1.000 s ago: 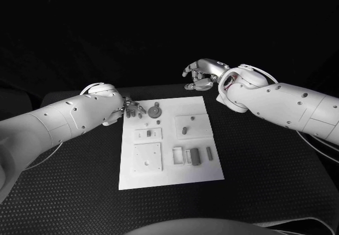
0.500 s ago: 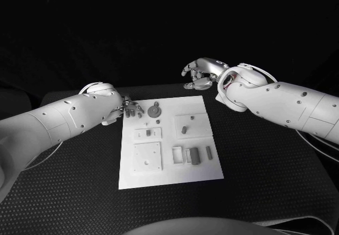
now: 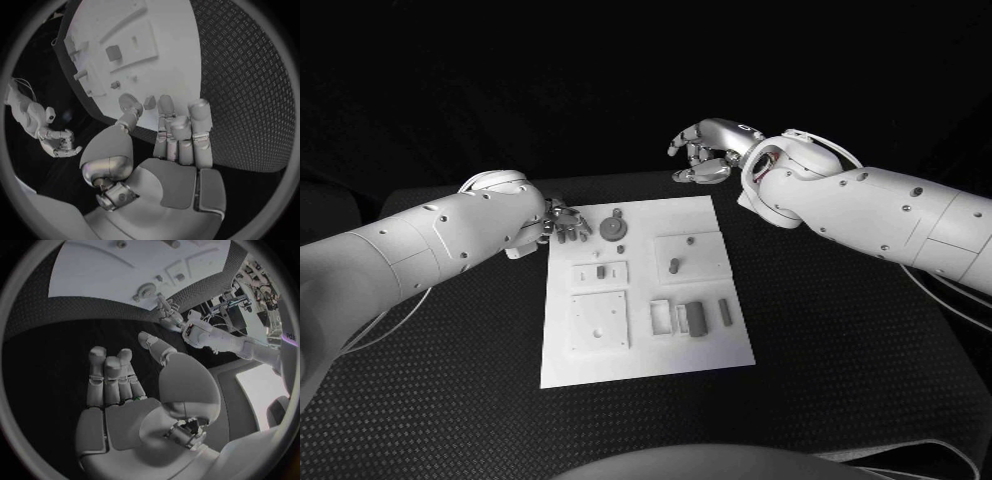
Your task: Assemble the parts on the task board
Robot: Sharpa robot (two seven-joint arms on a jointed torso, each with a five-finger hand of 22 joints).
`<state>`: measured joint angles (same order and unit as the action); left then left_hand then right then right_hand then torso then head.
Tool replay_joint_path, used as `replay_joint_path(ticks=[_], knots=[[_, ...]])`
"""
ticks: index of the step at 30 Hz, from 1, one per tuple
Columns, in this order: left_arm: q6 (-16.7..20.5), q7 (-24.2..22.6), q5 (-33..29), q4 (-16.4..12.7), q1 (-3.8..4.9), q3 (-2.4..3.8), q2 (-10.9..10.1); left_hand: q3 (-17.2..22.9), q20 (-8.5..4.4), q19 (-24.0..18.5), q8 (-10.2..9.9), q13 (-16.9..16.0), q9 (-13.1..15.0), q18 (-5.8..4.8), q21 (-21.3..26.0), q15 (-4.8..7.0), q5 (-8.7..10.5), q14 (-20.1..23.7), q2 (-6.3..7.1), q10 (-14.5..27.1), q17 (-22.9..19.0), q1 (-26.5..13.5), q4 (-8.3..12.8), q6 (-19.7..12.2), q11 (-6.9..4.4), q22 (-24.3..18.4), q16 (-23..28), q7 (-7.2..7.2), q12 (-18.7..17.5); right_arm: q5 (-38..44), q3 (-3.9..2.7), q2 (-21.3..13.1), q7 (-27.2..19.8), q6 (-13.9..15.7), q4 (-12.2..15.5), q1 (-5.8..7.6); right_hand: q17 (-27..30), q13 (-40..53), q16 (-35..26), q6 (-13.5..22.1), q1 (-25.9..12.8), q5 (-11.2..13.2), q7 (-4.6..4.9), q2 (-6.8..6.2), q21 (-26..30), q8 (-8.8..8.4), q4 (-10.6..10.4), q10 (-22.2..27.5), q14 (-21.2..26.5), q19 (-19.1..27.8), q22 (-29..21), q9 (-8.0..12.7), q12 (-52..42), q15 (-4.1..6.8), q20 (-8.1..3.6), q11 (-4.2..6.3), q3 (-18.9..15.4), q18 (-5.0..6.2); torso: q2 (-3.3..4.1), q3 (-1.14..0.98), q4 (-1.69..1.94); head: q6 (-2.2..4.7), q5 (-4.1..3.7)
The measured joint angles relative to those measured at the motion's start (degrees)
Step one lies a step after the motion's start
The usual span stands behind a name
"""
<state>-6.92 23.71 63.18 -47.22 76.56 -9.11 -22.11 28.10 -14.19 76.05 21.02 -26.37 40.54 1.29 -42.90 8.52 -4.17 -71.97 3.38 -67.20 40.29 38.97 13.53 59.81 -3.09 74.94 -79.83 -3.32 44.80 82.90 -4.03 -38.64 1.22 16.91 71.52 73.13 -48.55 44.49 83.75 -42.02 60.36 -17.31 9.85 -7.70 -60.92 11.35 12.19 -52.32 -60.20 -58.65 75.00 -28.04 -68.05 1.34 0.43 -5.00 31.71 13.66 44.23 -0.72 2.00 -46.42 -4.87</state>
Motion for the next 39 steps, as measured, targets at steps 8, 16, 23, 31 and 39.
replay_joint_path(ticks=[8,16,23,31,39], knots=[[0.0,-0.2,-1.3,0.0,0.00,0.00,0.0,0.0,0.09,-0.1,0.0,0.1,0.0,0.01,0.0,0.00,0.00,0.0,0.16,0.0,0.0,0.2,0.0,0.0,0.00,0.0,0.0,0.02,0.0,0.0,0.00,-0.1,0.0,-0.1,0.0,0.00,0.0,0.0,0.0,0.0,0.0,0.0,0.00,0.00,0.0,0.00,0.0,0.0,0.0,0.0,0.0,0.1,-0.1,0.00,0.00,0.00,0.0,0.00,0.01,-0.01,0.03,0.09,-0.28],[0.0,-0.4,-2.5,0.0,0.00,0.00,0.1,0.0,0.09,-0.1,0.0,0.2,0.0,0.01,0.0,0.00,0.00,0.0,-0.38,0.0,0.0,0.7,0.3,0.0,0.01,0.0,0.0,0.09,0.0,0.0,0.00,0.0,0.0,-0.1,0.0,0.00,0.0,0.0,0.0,0.0,0.0,0.0,0.00,0.00,0.0,0.00,0.0,0.0,0.0,0.0,0.0,0.1,-0.2,0.00,0.01,0.00,0.0,0.00,0.02,-0.05,0.01,0.05,-0.26],[-0.1,-0.4,-3.2,0.7,0.00,0.00,0.3,0.0,0.09,-0.1,0.0,0.3,0.0,0.01,0.0,0.00,0.00,0.0,-0.67,0.0,0.0,1.0,0.5,0.1,0.02,0.0,0.0,0.06,0.0,0.0,0.00,0.0,0.0,-0.1,0.0,0.00,0.0,0.0,0.0,0.0,0.0,0.0,0.00,0.00,0.0,0.00,0.0,0.0,0.0,0.0,0.0,0.1,-0.2,0.00,0.02,0.00,0.0,0.00,0.02,-0.03,-0.01,-0.04,-0.26],[-0.4,-0.4,-3.5,0.9,0.00,0.01,0.2,0.0,-0.12,0.1,0.0,0.5,0.0,0.00,0.0,0.00,-0.66,0.0,-1.80,0.0,0.0,2.1,1.2,0.1,0.02,0.0,0.0,0.06,0.3,0.0,0.00,0.0,0.0,-0.2,0.0,0.00,0.0,0.0,0.0,0.0,0.0,0.0,0.00,0.00,0.0,0.00,0.0,0.0,0.0,0.1,0.0,0.1,-0.2,0.00,0.10,0.00,0.0,0.00,0.02,-0.01,-0.03,-0.13,-0.32],[-0.7,-0.4,-3.9,0.9,0.00,0.02,0.3,2.8,-0.24,0.7,0.0,0.9,0.0,-0.03,0.0,0.19,0.87,-0.2,-1.22,-0.3,0.0,3.5,-0.4,0.7,0.25,0.0,0.0,0.29,0.6,0.0,0.00,0.0,0.0,-0.2,0.0,0.00,0.0,0.0,0.0,0.0,0.0,0.0,0.00,0.02,0.0,0.00,0.0,0.0,0.0,0.1,0.0,0.1,-0.2,0.00,0.11,0.00,0.0,0.00,0.02,-0.01,-0.01,-0.17,-0.40]])
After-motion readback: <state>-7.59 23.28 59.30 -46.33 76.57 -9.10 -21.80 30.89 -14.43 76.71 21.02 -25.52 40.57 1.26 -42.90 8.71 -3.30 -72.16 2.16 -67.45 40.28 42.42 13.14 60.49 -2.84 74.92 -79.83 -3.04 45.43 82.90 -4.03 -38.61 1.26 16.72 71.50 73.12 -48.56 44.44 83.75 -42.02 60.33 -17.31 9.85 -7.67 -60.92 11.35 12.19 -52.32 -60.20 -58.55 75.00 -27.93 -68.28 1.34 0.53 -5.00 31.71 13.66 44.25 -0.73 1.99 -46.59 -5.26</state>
